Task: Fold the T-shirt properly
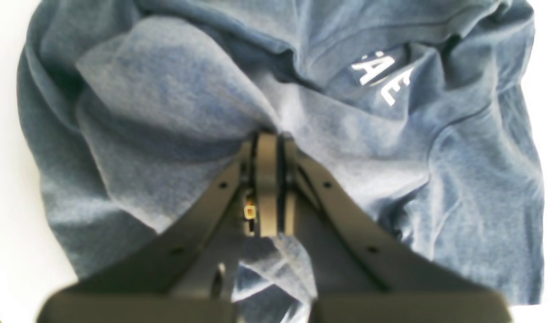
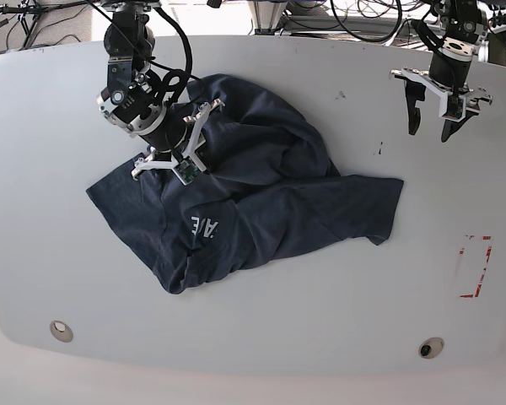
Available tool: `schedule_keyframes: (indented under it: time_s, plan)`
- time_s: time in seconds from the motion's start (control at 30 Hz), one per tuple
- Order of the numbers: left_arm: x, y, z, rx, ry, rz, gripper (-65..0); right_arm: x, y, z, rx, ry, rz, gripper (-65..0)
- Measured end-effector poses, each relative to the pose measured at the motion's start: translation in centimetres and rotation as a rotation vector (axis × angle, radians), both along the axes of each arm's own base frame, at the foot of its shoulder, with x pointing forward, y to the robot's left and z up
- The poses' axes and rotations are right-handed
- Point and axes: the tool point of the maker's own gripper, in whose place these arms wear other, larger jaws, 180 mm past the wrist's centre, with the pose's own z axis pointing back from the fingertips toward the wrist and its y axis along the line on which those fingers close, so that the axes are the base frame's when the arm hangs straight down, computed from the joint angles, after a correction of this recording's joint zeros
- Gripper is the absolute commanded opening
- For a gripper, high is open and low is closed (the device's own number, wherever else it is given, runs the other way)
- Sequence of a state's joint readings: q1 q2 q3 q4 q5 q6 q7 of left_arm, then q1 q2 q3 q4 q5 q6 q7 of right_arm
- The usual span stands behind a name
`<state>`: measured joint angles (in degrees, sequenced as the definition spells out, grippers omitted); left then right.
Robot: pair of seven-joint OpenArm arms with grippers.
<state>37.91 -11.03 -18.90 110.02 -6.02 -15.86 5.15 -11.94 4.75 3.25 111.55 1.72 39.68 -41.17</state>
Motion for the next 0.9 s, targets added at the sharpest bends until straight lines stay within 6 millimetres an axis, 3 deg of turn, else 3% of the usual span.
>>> schedule_keyframes:
  time_s: [0.33,0.9]
  plan:
    - [0.2,0.3,0.1,0.004,-0.008,0.014,-31.3,0.2,-0.1,-0.2,-0.008,0.002,0.008,-65.0]
    - [0.3,0.1,-0.1,0.002,0.006,0.013,-31.2,0.9,-0.6,1.3,-0.016,-0.044,-0.005,-65.0]
